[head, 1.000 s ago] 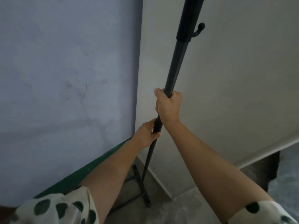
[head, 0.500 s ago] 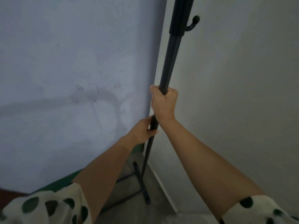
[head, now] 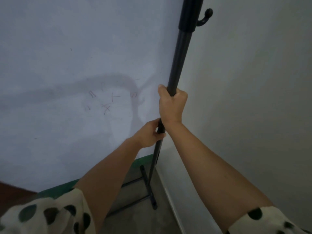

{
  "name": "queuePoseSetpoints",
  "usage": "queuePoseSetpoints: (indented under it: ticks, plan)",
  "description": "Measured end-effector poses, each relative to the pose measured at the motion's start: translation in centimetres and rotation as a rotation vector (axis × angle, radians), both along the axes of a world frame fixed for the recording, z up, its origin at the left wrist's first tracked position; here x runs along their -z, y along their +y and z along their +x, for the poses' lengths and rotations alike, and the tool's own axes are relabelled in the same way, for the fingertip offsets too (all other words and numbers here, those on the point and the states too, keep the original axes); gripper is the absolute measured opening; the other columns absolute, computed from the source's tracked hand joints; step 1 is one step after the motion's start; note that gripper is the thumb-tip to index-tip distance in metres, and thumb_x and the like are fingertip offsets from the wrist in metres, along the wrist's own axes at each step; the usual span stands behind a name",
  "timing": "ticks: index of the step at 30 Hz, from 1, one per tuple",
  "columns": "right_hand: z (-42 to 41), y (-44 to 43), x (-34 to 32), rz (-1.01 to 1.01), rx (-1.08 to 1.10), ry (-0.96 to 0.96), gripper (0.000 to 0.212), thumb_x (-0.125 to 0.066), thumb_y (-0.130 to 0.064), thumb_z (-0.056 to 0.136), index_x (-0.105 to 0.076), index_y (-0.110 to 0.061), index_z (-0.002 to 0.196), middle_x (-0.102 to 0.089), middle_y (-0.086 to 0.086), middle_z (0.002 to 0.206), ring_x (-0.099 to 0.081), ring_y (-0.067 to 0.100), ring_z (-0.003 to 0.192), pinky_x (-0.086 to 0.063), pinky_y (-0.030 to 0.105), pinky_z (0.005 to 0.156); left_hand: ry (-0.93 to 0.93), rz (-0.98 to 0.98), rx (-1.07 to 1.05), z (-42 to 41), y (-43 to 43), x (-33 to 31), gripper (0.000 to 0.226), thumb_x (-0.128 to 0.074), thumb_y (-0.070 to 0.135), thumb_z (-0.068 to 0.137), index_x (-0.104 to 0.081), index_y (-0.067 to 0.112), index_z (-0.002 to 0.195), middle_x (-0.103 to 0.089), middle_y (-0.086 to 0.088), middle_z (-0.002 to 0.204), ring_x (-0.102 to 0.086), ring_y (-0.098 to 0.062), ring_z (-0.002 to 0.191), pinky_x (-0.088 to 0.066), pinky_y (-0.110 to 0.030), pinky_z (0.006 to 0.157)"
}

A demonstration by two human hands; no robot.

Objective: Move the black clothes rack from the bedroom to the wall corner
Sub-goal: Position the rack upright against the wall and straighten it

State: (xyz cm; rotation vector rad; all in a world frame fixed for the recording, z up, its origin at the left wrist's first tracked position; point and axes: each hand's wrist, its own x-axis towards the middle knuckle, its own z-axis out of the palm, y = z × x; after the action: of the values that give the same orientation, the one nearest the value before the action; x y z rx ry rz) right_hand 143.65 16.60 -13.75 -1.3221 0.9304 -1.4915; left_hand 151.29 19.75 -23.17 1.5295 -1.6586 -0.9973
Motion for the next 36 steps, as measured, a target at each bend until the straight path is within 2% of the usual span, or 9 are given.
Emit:
queuePoseSetpoints:
  ticks: [9,14,17,19,21,23,26,29,36]
  plan:
    - [0.6,-0.5,-0.1,0.040,0.012,0.032,0.041,-0.065,-0.023,0.084,-0.041,-0.020,0.051,-0.039,0.010,0.048,-0.039,0.025,0.044,-0.037,0.035,0.045,-0.027,0.041,-0.051,0.7,-0.6,0.1,0.020,-0.064,0.016,0.085,-0.055,0.021,0.103,-0.059,0.015,0.086,-0.061,-0.001,0.070,-0.046,-0.014,0.070]
    - [0.1,0.4,0.1,0.028,0.010,0.053,0.038,-0.066,-0.024,0.087,-0.051,0.005,0.069,-0.047,0.030,0.061,-0.046,0.029,0.051,-0.046,0.041,0.049,-0.098,0.034,-0.053,0.2,0.3,-0.3,0.031,-0.065,0.022,0.085,-0.055,0.016,0.114,-0.065,-0.002,0.102,-0.061,-0.009,0.076,-0.049,-0.028,0.082]
    - [-0.5,0.9,-0.2,-0.011,-0.010,0.110,0.022,-0.067,-0.022,0.088,-0.055,-0.006,0.078,-0.054,0.017,0.067,-0.054,0.025,0.060,-0.054,0.041,0.062,-0.131,0.037,-0.086,-0.3,0.7,-0.7,0.037,-0.066,0.024,0.085,-0.054,0.013,0.118,-0.066,-0.010,0.113,-0.062,-0.020,0.092,-0.051,-0.037,0.091]
    - [-0.8,1.2,-0.3,-0.031,-0.031,0.148,0.014,-0.067,-0.022,0.088,-0.055,-0.016,0.087,-0.057,0.007,0.074,-0.058,0.020,0.069,-0.057,0.031,0.069,-0.140,0.049,-0.096,-0.5,1.0,-1.0,0.041,-0.066,0.026,0.084,-0.052,0.011,0.121,-0.065,-0.012,0.116,-0.064,-0.025,0.098,-0.051,-0.042,0.094]
    - [-1.0,1.6,-0.4,-0.040,-0.047,0.163,0.019,-0.068,-0.024,0.087,-0.053,-0.022,0.097,-0.058,-0.001,0.080,-0.059,0.008,0.074,-0.051,0.015,0.071,-0.130,0.053,-0.103,-0.4,1.4,-1.4,0.048,-0.067,0.027,0.084,-0.049,0.011,0.125,-0.062,-0.012,0.120,-0.063,-0.027,0.102,-0.051,-0.045,0.095]
    - [-1.2,2.0,-0.6,-0.028,-0.045,0.177,0.032,-0.069,-0.024,0.086,-0.050,-0.019,0.111,-0.060,-0.005,0.093,-0.060,0.003,0.085,-0.050,0.014,0.079,-0.117,0.046,-0.120,-0.2,1.8,-1.8,0.054,-0.067,0.027,0.083,-0.046,0.011,0.130,-0.059,-0.012,0.126,-0.059,-0.027,0.110,-0.049,-0.045,0.098]
    - [-1.3,3.1,-1.1,-0.039,0.024,0.207,0.056,-0.071,-0.025,0.086,-0.041,-0.015,0.132,-0.057,0.000,0.122,-0.058,0.011,0.112,-0.049,0.029,0.099,-0.101,0.049,-0.148,0.4,2.8,-2.5,0.060,-0.067,0.030,0.083,-0.041,0.012,0.135,-0.054,-0.011,0.133,-0.055,-0.027,0.116,-0.047,-0.043,0.100]
    - [-1.2,4.6,-1.7,-0.089,0.159,0.318,0.068,-0.070,-0.029,0.085,-0.034,-0.013,0.141,-0.048,0.006,0.140,-0.046,0.022,0.130,-0.035,0.050,0.113,-0.102,0.026,-0.165,1.3,4.4,-3.5,0.064,-0.068,0.033,0.083,-0.039,0.014,0.137,-0.052,-0.011,0.134,-0.053,-0.026,0.117,-0.047,-0.038,0.100]
    - [1.2,9.9,-3.4,-0.187,0.364,0.509,0.084,-0.065,-0.029,0.087,-0.017,-0.005,0.152,-0.019,0.014,0.161,-0.017,0.027,0.150,-0.005,0.050,0.122,0.013,0.020,-0.182,5.6,10.3,-5.3,0.070,-0.070,0.038,0.080,-0.036,0.019,0.138,-0.050,-0.005,0.133,-0.052,-0.020,0.112,-0.045,-0.032,0.092]
